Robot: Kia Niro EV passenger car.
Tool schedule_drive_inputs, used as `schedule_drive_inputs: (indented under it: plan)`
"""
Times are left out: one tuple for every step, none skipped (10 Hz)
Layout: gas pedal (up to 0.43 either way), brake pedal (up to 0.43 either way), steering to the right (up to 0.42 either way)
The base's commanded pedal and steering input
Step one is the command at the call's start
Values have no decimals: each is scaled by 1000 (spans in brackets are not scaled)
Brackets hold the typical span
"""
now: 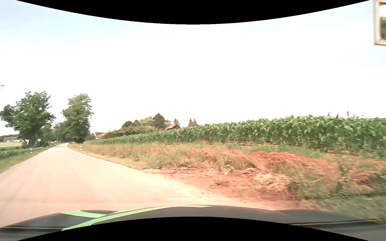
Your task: Follow the waypoints while adhering to traffic rules and regulations
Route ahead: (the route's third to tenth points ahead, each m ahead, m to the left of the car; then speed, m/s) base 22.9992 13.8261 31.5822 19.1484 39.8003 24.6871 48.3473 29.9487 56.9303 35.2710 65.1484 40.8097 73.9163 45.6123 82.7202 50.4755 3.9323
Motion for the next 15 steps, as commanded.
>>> schedule_drive_inputs:
  plan:
    - [248,0,-621]
    - [248,0,-578]
    - [248,0,-538]
    - [268,0,-490]
    - [280,0,-437]
    - [287,0,-385]
    - [299,0,-345]
    - [311,0,-290]
    - [331,0,-239]
    - [331,0,-201]
    - [339,0,-155]
    - [339,0,-119]
    - [350,0,-95]
    - [350,0,-77]
    - [358,0,-61]
